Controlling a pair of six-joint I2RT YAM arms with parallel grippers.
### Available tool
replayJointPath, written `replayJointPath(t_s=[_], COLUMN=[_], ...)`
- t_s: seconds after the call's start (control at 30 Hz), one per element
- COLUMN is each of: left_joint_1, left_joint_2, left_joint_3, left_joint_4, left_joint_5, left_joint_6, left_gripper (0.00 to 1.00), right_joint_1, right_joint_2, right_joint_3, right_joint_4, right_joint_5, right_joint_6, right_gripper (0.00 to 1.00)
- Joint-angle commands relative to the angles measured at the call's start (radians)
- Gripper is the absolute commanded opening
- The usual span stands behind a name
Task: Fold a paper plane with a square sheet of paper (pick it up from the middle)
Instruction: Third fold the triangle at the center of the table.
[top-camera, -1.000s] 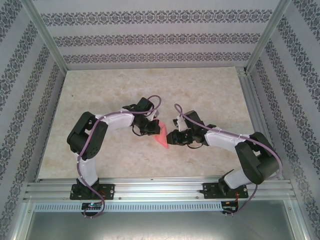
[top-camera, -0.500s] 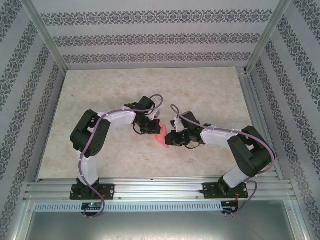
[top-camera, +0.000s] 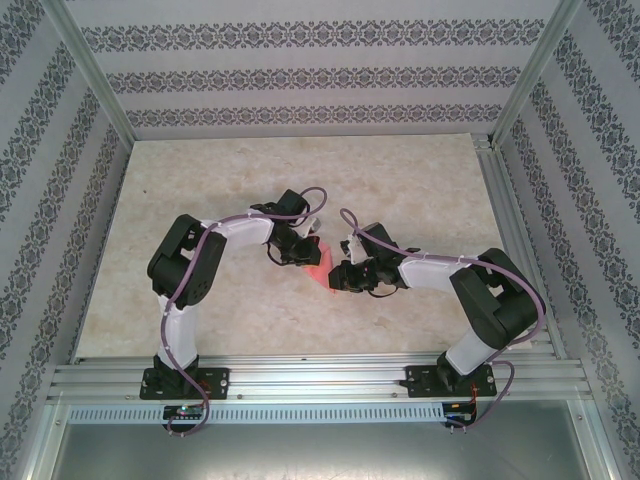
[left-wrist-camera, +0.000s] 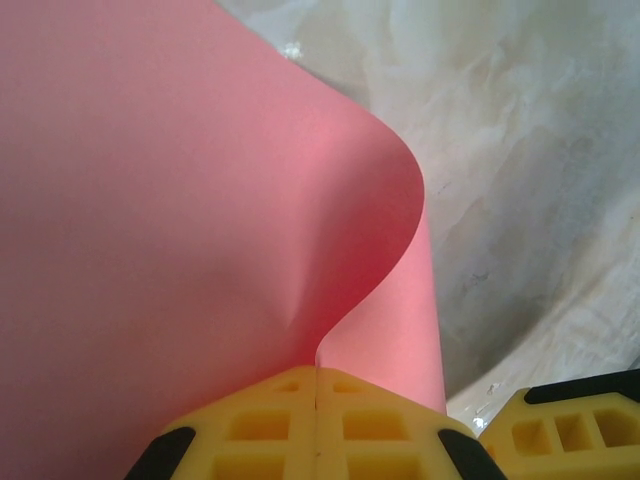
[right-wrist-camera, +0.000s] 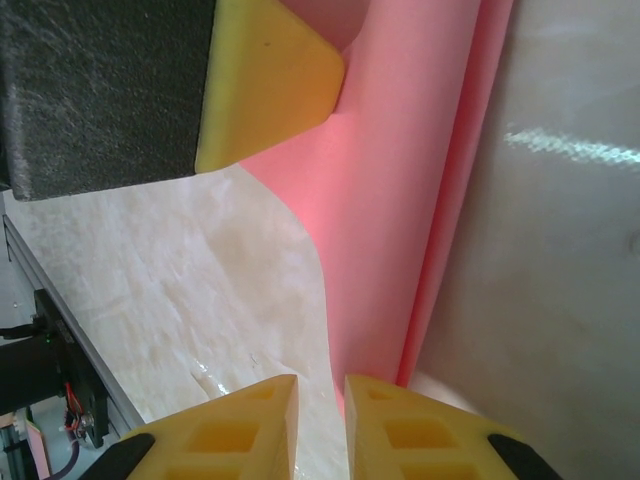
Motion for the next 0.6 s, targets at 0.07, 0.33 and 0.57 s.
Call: replayJointPath(t_s=[0.07, 0.33, 0.57], left_joint_1=[0.013, 0.013, 0.015], left_joint_2=[0.019, 0.043, 0.053], left_joint_3=[0.020, 0.020, 0.051], left_joint_4=[-0.003, 0.011, -0.023], left_joint_5=[0.048, 0.073, 0.060], left_joint_6=[0.032, 0.041, 0.082], left_gripper=[0.07, 0.08, 0.09], right_joint_1=[0.009, 0.013, 0.016], right_joint_2=[-0.014, -0.049, -0.001], right_joint_3=[0.020, 0.046, 0.041], right_joint_4=[-0.019, -0.050, -0.030], right_joint_5=[0.021, -0.002, 0.005], right_joint_6=[-0.010, -0.020, -0.011], right_gripper=[0.21, 0.21, 0.20])
